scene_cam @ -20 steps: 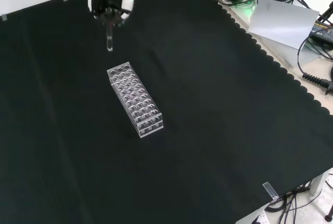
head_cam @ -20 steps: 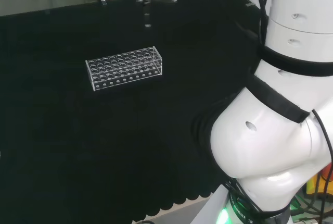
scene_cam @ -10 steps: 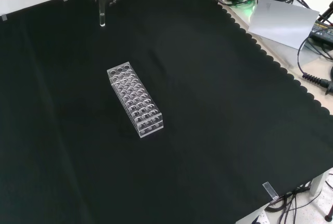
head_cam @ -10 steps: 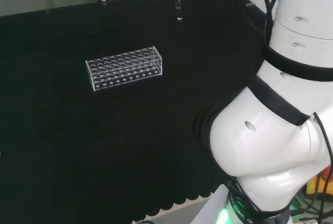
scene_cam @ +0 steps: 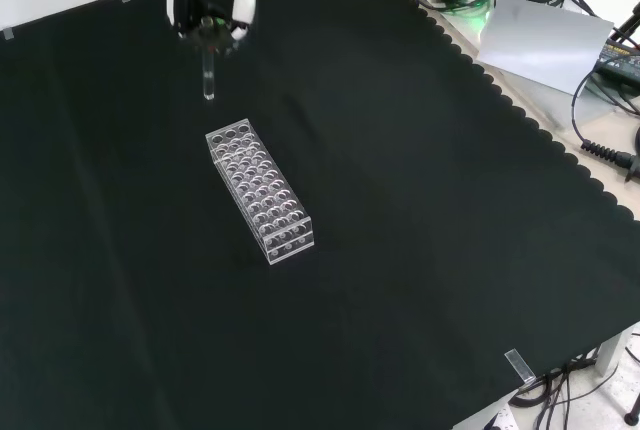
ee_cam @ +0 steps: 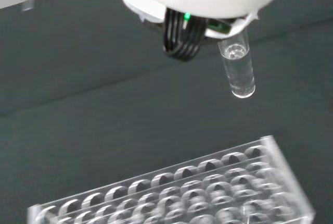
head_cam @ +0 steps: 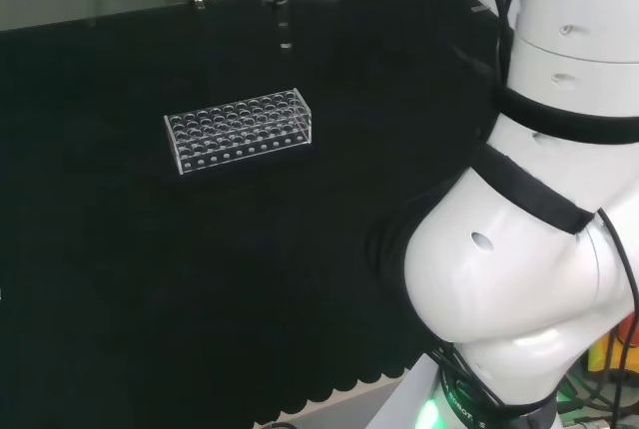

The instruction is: Shake the test tube.

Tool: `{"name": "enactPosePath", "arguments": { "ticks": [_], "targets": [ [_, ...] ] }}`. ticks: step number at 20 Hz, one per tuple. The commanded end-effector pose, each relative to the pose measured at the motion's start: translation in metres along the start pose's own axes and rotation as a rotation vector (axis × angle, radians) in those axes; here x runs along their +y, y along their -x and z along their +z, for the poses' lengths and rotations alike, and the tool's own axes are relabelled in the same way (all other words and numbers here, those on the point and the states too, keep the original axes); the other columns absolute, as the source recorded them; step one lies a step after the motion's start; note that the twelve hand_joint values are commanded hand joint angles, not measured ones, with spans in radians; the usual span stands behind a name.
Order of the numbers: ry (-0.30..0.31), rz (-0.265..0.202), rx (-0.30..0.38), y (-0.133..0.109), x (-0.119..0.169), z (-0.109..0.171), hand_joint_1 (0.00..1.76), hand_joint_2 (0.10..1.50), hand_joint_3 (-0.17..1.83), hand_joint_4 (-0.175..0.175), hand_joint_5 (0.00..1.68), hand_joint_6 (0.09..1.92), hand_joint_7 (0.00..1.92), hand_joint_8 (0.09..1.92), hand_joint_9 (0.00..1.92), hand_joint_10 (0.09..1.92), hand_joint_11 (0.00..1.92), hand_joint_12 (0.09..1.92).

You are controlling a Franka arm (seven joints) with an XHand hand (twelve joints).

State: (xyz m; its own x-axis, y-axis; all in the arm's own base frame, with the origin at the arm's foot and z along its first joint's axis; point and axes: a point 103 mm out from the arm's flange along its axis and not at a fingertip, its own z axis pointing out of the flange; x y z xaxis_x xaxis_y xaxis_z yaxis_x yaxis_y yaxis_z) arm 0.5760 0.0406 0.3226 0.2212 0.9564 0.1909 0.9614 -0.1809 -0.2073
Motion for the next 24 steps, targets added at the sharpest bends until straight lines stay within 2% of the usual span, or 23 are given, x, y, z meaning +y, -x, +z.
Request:
{"name": "enactPosePath", "arguments": {
  "ticks": [1,4,6,10,15,21,24],
  "targets": [
    [-0.054,-0.144,0.05,-0.087,-0.009,0.023,1.32,0.57,0.79,-0.175,1.28,0.68,1.33,0.69,1.58,0.7,1.09,1.03],
    [-0.063,-0.181,0.064,-0.106,-0.013,0.025,1.32,0.57,0.79,-0.175,1.28,0.68,1.33,0.69,1.58,0.7,1.09,1.03],
    [-0.063,-0.191,0.066,-0.111,-0.015,0.025,1.32,0.57,0.79,-0.175,1.28,0.68,1.33,0.68,1.58,0.7,1.09,1.03],
    [-0.052,-0.169,0.052,-0.096,-0.012,0.021,1.32,0.57,0.79,-0.175,1.28,0.68,1.33,0.68,1.58,0.7,1.09,1.03],
    [-0.029,-0.086,0.011,-0.044,-0.007,0.011,1.32,0.57,0.79,-0.175,1.28,0.67,1.33,0.68,1.58,0.7,1.09,1.03],
    [0.001,0.074,-0.029,0.041,-0.004,-0.004,1.32,0.57,0.79,-0.175,1.28,0.67,1.34,0.68,1.58,0.69,1.09,1.03],
    [0.014,0.164,-0.03,0.074,-0.004,-0.011,1.32,0.57,0.79,-0.175,1.28,0.67,1.34,0.68,1.58,0.69,1.09,1.03]
  ]
}}
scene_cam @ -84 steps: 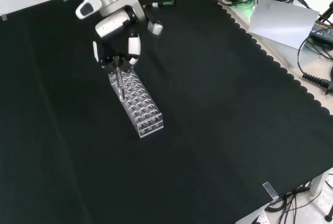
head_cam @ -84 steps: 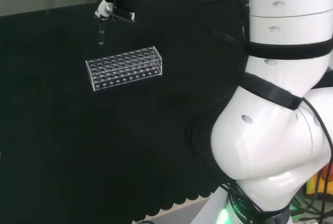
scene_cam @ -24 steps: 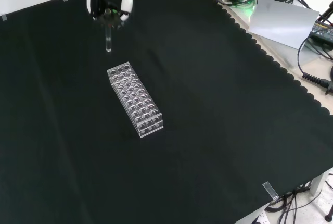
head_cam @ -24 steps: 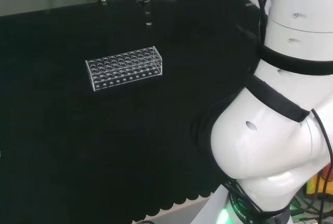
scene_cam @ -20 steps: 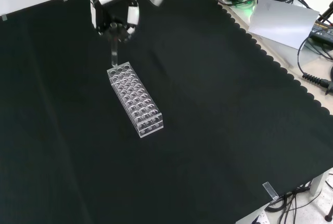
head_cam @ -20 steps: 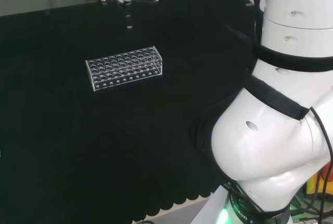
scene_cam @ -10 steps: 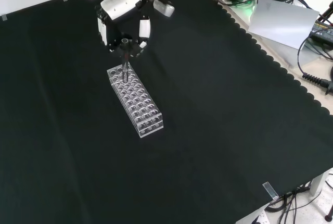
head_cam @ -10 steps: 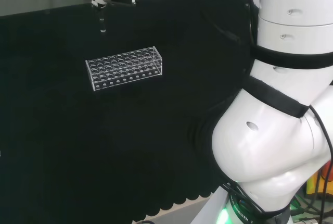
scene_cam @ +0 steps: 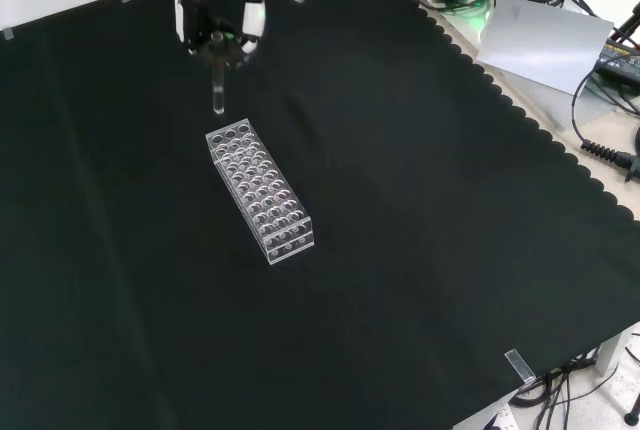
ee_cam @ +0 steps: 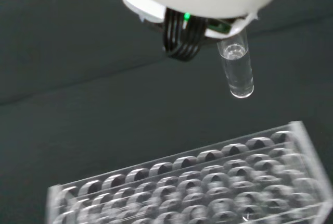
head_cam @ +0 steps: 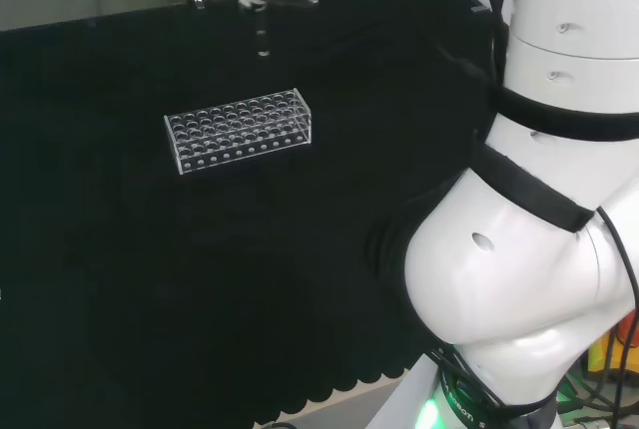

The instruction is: Shake the test tube.

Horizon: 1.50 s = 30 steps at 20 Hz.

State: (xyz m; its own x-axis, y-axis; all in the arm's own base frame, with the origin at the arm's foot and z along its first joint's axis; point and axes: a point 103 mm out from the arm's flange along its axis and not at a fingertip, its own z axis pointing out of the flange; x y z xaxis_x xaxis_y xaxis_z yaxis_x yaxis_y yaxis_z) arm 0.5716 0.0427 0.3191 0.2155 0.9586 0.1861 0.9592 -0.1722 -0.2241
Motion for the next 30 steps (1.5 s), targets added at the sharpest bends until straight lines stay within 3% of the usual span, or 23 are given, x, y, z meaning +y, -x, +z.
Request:
{"name": "enactPosePath", "arguments": {
  "ticks": [1,5,9,12,23,27,30],
  "targets": [
    [0.036,0.194,-0.019,0.086,-0.001,-0.017,1.32,0.57,0.79,-0.175,1.28,0.67,1.34,0.68,1.58,0.69,1.09,1.03],
    [0.049,0.244,-0.01,0.114,-0.002,-0.026,1.32,0.57,0.79,-0.175,1.28,0.67,1.34,0.68,1.58,0.69,1.09,1.03],
    [0.045,0.216,-0.007,0.102,0.0,-0.025,1.32,0.57,0.79,-0.175,1.28,0.67,1.34,0.68,1.58,0.69,1.09,1.03],
    [0.029,0.163,0.0,0.073,0.003,-0.018,1.32,0.57,0.79,-0.175,1.28,0.67,1.34,0.68,1.58,0.69,1.09,1.03],
    [-0.052,-0.109,0.029,-0.076,0.002,0.023,1.32,0.57,0.79,-0.175,1.28,0.67,1.34,0.68,1.58,0.69,1.09,1.02],
    [-0.065,-0.159,0.048,-0.104,-0.002,0.027,1.32,0.57,0.79,-0.175,1.28,0.67,1.34,0.68,1.58,0.69,1.09,1.02],
    [-0.064,-0.171,0.05,-0.107,-0.003,0.026,1.32,0.57,0.79,-0.175,1.28,0.67,1.34,0.68,1.58,0.69,1.09,1.02]
  ]
}}
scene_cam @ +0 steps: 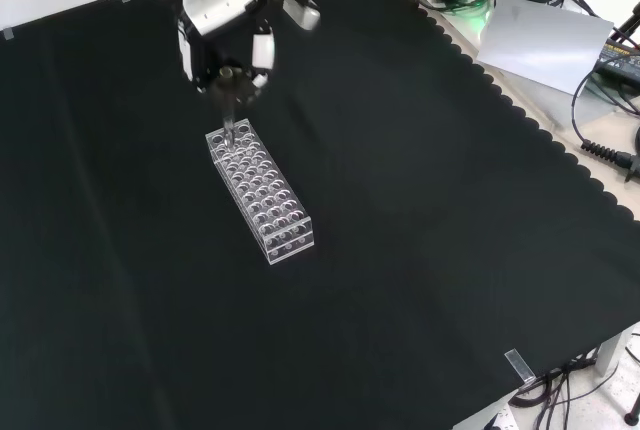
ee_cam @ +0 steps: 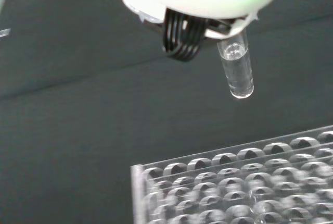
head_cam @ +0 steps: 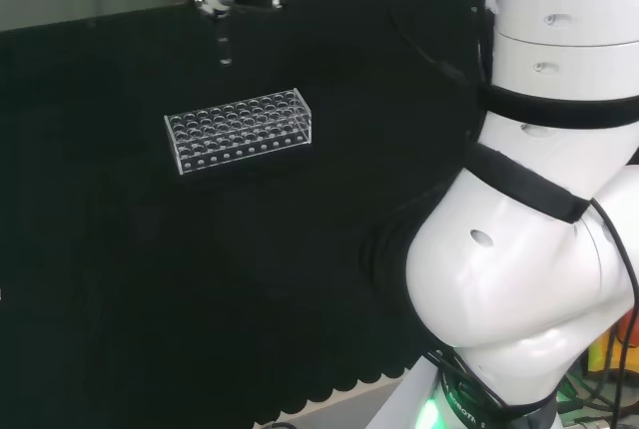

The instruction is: Shake the test tube.

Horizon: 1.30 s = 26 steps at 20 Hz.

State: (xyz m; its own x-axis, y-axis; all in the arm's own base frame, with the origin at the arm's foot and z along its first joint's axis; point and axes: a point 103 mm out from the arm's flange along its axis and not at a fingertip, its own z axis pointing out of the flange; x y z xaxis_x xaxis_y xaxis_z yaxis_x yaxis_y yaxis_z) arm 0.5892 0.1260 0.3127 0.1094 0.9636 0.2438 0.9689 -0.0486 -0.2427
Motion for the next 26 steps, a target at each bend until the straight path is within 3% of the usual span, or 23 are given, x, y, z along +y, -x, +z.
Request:
{"name": "enactPosePath", "arguments": {
  "ticks": [1,6,14,18,22,26],
  "targets": [
    [-0.016,-0.052,0.014,-0.023,-0.004,0.004,1.32,0.57,0.79,-0.175,1.28,0.67,1.34,0.68,1.59,0.69,1.09,1.02],
    [-0.002,0.01,-0.02,0.018,-0.006,-0.005,1.32,0.57,0.79,-0.175,1.28,0.67,1.34,0.68,1.58,0.69,1.09,1.03],
    [0.041,0.205,-0.072,0.122,-0.014,-0.03,1.32,0.57,0.79,-0.175,1.28,0.67,1.34,0.68,1.59,0.69,1.09,1.03],
    [0.064,0.272,-0.088,0.151,-0.017,-0.042,1.32,0.57,0.79,-0.175,1.28,0.67,1.34,0.68,1.59,0.69,1.09,1.03],
    [0.071,0.28,-0.079,0.157,-0.017,-0.046,1.32,0.57,0.79,-0.175,1.28,0.67,1.34,0.68,1.59,0.68,1.09,1.03],
    [0.061,0.23,-0.069,0.136,-0.015,-0.039,1.32,0.57,0.79,-0.175,1.29,0.67,1.34,0.67,1.59,0.68,1.09,1.03]
  ]
}}
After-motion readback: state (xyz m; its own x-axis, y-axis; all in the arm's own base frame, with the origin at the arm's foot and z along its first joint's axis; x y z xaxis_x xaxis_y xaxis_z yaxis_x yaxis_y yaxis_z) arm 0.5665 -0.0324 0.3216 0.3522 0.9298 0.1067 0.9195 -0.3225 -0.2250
